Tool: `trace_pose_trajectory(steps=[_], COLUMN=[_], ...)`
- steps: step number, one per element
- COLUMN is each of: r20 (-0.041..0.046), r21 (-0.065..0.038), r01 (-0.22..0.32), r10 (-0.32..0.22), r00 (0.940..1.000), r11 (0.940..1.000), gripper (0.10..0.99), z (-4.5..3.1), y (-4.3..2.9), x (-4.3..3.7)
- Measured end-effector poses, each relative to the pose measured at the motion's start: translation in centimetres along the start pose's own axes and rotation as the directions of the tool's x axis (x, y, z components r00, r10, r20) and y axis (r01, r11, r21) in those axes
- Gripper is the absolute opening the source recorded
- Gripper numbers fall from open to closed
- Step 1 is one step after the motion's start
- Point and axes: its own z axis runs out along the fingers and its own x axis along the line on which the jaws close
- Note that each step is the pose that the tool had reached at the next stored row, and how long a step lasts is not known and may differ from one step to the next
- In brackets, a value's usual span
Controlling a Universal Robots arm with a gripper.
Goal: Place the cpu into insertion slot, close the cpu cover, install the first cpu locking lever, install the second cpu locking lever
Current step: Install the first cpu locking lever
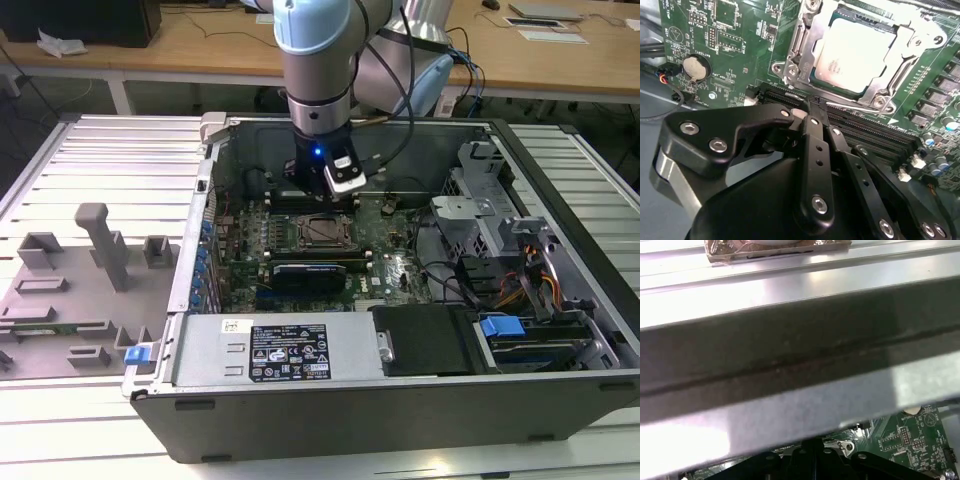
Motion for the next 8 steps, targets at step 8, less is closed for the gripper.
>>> trace_pose_trajectory(steps=[8], r20=[0.0129], r21=[0.015], r01=[-0.067], r10=[0.067], r00=[0.9977], r11=[0.9977], gripper=[0.106], z=[0.2], y=[0.56], x=[-0.14])
